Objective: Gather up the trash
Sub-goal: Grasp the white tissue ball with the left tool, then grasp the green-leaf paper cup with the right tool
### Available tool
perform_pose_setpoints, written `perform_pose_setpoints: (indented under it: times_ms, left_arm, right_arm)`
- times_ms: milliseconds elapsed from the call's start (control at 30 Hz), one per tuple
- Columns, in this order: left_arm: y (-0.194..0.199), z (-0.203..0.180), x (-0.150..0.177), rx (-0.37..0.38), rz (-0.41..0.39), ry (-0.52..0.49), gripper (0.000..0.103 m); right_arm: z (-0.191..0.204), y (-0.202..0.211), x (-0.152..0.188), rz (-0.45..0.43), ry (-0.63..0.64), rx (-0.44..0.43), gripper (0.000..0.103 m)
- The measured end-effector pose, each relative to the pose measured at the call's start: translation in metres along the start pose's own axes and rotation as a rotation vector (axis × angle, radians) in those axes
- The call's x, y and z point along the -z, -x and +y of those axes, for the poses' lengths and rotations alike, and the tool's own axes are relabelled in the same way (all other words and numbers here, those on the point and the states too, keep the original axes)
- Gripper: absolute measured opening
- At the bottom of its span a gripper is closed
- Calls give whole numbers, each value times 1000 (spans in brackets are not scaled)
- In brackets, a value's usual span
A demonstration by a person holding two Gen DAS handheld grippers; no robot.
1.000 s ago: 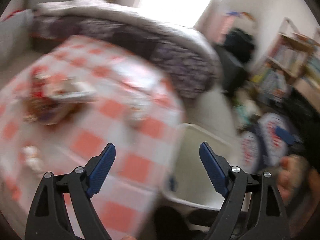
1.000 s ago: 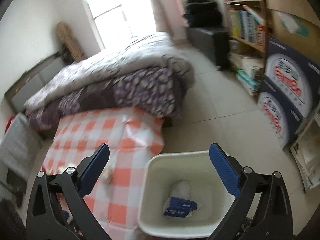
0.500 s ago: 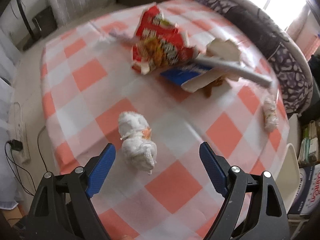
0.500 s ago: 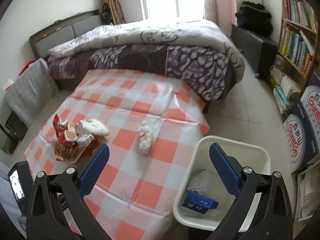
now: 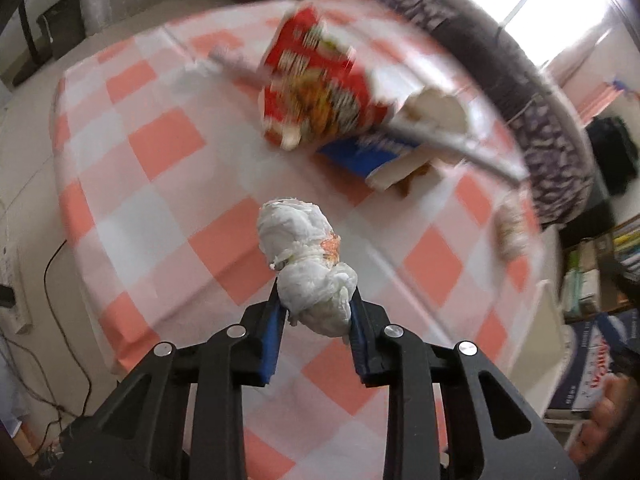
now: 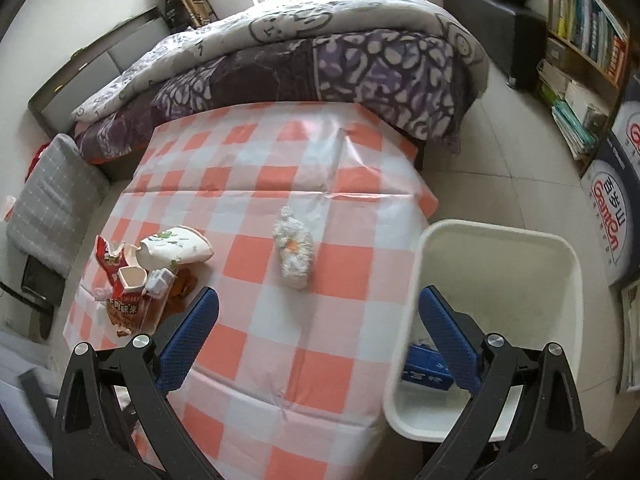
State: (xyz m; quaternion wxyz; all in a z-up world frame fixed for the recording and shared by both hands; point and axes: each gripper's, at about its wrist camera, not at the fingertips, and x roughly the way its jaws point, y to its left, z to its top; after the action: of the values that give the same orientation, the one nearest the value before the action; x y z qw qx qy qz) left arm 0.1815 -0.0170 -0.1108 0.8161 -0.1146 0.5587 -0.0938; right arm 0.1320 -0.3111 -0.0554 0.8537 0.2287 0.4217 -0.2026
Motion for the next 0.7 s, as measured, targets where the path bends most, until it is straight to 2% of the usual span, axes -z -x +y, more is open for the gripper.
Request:
perform_pose_setpoints:
  times_ms: [67,167,300,367,433,467,533,600,667,700]
  left_arm:
    - [27,2,-2,33,-53,-24,29]
    - [54,1,-8,41,-126,-47,29]
    - [83,7,-11,63,-192,-48,29]
    - [90,14,-14,77,-205,-31,29]
    - [95,20,-15,71,-214,-29,29]
    - [95,21,-17,66,-216,-33,29]
    - [96,25,-17,49,-217,-44,29]
    - [95,31,-18,42,-214,-45,29]
    - [96,35,-20,43,-212,-38,29]
    - [97,38,-22,47,-216,-31,29]
  right_arm:
    - [16,-6,-2,18,28,-27,96]
    - [35,-14,-6,59,40,-102,96]
    - [50,-41,-12,154,-116,-253,95]
    - [58,-57,-15,175,-152,-272,92]
    - [69,-68,-21,177,-137,-264,91]
    - [75,-72,-27,167,-110,-266,91]
    - [100,-81,-42,170,39,-233,92]
    - [129,-97,-49,232,221,-201,93]
    - [144,-108,-53,269,272,-181,94]
    - [149,-116,-56,303,259,-175,94]
